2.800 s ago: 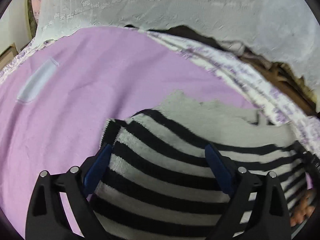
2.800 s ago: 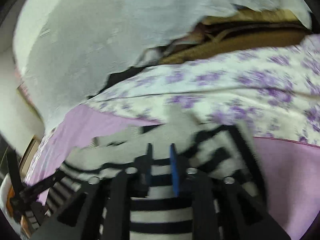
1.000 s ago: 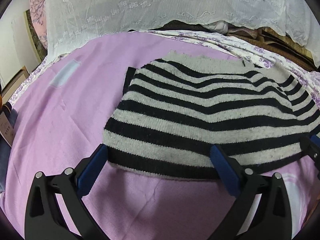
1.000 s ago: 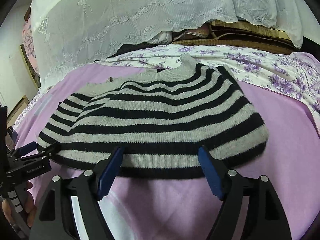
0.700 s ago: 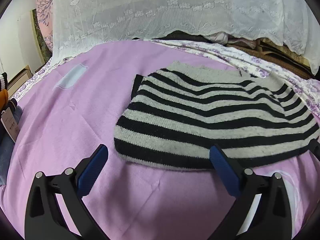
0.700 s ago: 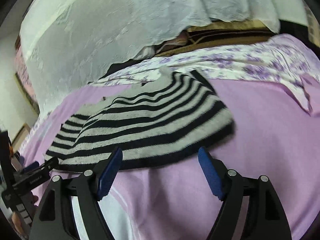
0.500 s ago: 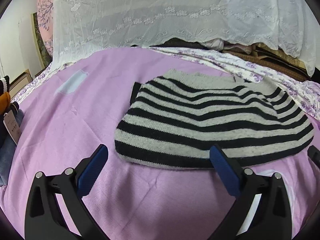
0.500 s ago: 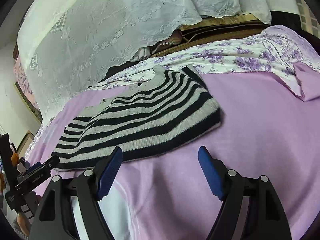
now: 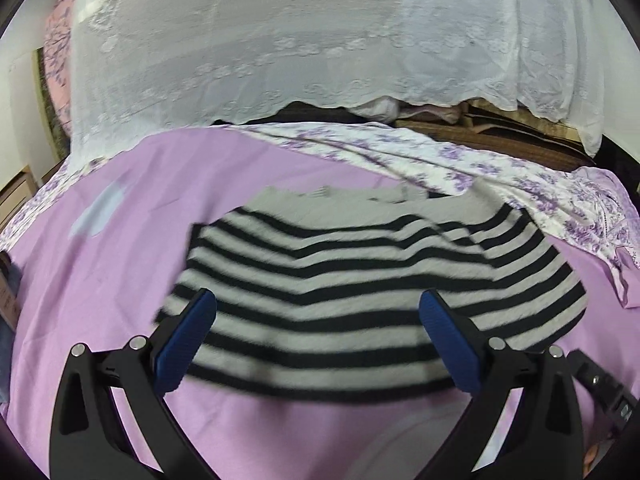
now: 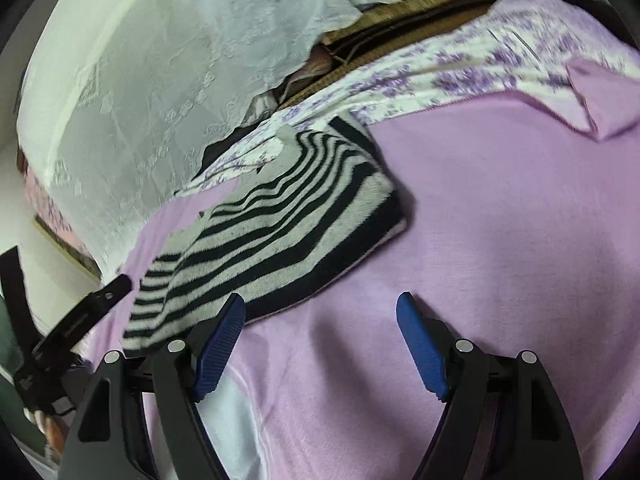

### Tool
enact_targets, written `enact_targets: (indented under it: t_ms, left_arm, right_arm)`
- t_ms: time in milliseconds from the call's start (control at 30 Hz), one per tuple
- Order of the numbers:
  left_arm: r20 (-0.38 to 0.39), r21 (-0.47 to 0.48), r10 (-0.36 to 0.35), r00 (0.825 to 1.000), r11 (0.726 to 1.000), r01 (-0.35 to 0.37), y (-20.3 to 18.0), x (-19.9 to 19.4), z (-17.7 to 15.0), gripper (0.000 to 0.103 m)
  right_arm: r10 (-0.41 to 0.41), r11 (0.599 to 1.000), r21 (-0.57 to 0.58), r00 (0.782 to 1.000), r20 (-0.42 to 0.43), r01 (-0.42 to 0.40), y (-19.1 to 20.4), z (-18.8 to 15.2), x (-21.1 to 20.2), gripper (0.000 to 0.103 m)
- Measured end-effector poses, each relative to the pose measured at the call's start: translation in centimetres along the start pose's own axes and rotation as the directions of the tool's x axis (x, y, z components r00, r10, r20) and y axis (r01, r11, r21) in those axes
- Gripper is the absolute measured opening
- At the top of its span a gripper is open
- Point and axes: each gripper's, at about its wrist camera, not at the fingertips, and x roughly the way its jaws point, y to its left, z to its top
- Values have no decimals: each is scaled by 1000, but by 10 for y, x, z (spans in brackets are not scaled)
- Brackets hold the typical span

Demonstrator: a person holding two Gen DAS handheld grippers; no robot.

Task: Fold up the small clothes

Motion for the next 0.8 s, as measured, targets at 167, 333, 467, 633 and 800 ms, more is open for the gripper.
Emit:
enact_targets:
  t_ms: [167,333,467,633,800]
  left_arm:
    - [-8,57,33,999,998,-32,-27,28,-2,99]
    - [-111,96,60,992,994,-49,-29,69,-13,99]
    - [-159,9,-30,987,999,32,-12,75,-13,99]
    - [-109,26,2,994,1000,1,-12,63,-17,99]
    - [-42,11,17,999,1000,-16,-5,45,-14,99]
  right_arm:
    - [15,999,40,1000,1,-15,-9,6,3,79]
    - [-3,1000,22,1000,-3,3,-9,9,10,79]
    - [-21,1000,-2,1000,0,21,-6,8,13,79]
    - [-27,1000,-7,1000,4,27,-6,8,13,79]
    - [-30,1000,6,1000,7,30,-8,11,15,79]
